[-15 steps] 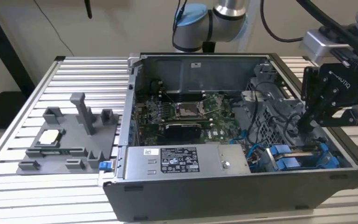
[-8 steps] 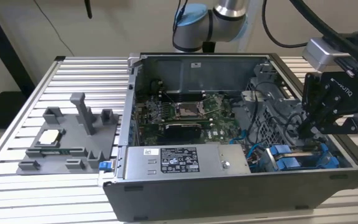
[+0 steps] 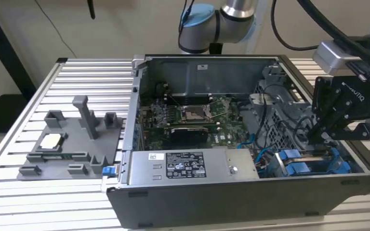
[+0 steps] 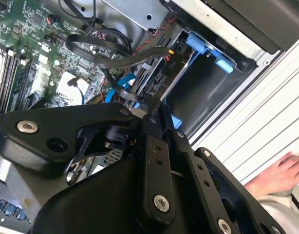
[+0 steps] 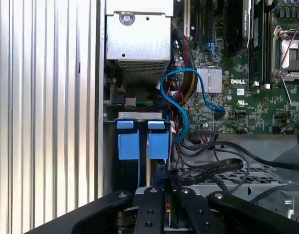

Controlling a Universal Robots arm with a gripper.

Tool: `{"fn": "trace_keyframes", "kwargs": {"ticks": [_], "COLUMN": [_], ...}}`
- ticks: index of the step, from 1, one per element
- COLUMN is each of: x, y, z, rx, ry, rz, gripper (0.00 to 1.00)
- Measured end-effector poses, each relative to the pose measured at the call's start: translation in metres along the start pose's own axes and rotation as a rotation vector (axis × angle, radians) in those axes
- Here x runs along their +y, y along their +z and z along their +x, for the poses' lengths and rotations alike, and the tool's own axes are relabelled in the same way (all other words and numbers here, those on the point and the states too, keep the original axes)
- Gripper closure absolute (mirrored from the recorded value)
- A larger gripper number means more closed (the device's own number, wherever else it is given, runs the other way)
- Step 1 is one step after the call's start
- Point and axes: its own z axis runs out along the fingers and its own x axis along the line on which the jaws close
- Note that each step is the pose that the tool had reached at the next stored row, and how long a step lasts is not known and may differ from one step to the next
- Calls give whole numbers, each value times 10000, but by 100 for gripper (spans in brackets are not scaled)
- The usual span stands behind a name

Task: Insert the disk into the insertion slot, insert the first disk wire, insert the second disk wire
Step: 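Insert the second disk wire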

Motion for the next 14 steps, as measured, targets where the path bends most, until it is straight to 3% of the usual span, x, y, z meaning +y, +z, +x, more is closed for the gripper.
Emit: {"fn": "trace_keyframes", "kwargs": {"ticks": [14], "x": [-3], "y": [43], "z": [2], "rx": [-1], "ry": [0], "rz": [0], "gripper": [84]}}
